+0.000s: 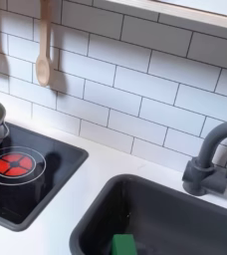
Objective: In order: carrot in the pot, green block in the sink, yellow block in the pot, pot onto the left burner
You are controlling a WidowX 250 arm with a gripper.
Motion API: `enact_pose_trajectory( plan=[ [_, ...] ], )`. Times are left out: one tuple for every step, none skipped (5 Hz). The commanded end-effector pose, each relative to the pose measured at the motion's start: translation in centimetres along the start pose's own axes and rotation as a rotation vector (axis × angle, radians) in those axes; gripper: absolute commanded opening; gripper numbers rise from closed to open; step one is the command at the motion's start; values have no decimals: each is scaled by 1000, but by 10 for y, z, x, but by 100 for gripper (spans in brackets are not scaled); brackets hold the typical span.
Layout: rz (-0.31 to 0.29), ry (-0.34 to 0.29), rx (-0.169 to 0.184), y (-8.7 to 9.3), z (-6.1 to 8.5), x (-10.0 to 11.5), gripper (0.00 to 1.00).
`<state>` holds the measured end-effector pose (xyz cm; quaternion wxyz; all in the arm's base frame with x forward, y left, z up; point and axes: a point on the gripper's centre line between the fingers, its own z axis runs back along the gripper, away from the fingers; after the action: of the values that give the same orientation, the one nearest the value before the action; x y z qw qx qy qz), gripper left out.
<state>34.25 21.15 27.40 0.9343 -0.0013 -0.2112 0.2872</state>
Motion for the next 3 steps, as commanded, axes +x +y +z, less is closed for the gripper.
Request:
enact_pose_trajectory(
  plan=[
    [-41, -48, -92, -3, -5, -6, 100],
    [-87, -114, -185, -31, 1, -7, 100],
    [-81, -230, -255, -40, 20, 3, 100]
  ],
)
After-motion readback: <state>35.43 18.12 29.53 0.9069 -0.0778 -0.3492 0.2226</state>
